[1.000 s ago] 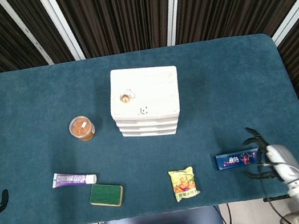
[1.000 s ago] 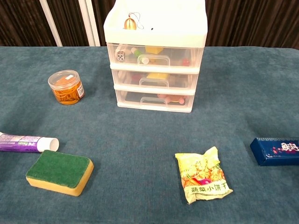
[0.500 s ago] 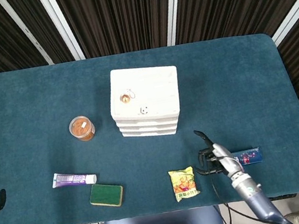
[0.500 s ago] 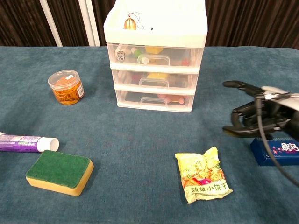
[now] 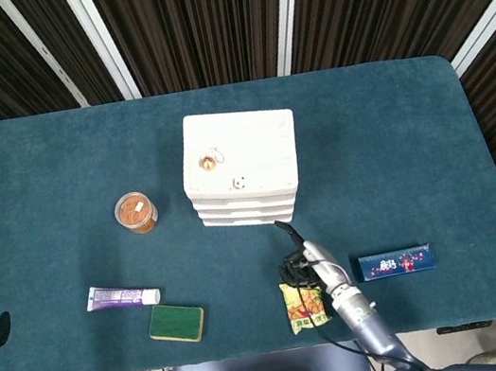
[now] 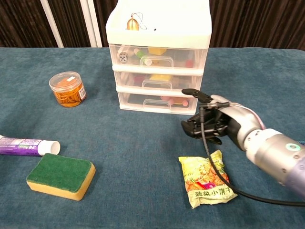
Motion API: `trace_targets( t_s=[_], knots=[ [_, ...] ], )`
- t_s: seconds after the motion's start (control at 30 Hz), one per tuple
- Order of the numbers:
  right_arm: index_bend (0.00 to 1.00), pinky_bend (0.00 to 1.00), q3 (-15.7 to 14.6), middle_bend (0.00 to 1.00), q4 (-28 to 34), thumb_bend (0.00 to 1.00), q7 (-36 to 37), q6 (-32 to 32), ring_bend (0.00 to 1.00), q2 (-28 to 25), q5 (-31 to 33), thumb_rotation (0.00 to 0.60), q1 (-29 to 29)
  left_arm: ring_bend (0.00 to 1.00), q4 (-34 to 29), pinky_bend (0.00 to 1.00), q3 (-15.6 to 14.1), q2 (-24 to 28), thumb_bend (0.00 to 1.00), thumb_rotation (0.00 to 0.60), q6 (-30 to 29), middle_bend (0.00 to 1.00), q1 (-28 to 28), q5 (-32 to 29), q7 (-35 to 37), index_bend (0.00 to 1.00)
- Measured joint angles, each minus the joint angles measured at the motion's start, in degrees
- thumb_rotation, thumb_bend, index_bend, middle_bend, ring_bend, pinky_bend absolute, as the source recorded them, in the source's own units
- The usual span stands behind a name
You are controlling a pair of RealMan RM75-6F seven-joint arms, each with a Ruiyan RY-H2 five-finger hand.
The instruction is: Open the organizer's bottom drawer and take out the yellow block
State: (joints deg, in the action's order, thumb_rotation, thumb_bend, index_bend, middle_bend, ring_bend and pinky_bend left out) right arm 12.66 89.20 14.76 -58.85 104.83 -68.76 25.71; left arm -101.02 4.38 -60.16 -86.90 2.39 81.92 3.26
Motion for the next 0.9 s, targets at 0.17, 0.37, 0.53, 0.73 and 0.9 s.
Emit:
trace_targets(
  t_s=[0.17,0.37,0.53,0.73,0.9],
  knots=[
    [0.0,0.94,2.24,0.83,-2.45,0.55,-1.4,1.29,0.9,3.33,2.54,0.6,2.28,0.0,-0.28,0.0,-0.01,0.13,0.4,0.6,-0.04,0.0,-0.01,0.11,0.2,0.03],
    [0.0,0.95,4.74,0.84,-5.06,0.57,-4.25,1.29,0.91,7.14,5.24,0.6,4.64,0.0,-0.41,0.0,-0.04,0.19,0.4,0.6,0.14,0.0,0.04,0.07,0.24,0.03],
    [0.0,0.95,5.9,0.85,-5.61,0.58,-5.06,1.92,0.91,8.64,7.4,0.6,5.65,0.0,-0.49,0.0,-0.02,0.26,0.4,0.6,0.09,0.0,0.01,0.05,0.38,0.03],
    [0.0,0.95,7.05,0.85,-6.73,0.58,-4.91,2.65,0.91,10.98,8.92,0.6,6.79,0.0,-0.56,0.0,0.1,0.53,0.4,0.6,0.21,0.0,-0.03,-0.28,1.11,0.03],
    [0.0,0.95,8.49,0.85,-8.11,0.59,-4.0,2.93,0.91,12.69,9.81,0.6,7.68,0.0,-0.35,0.0,0.2,0.54,0.4,0.6,0.09,0.0,-0.01,-0.2,1.24,0.03]
  ],
)
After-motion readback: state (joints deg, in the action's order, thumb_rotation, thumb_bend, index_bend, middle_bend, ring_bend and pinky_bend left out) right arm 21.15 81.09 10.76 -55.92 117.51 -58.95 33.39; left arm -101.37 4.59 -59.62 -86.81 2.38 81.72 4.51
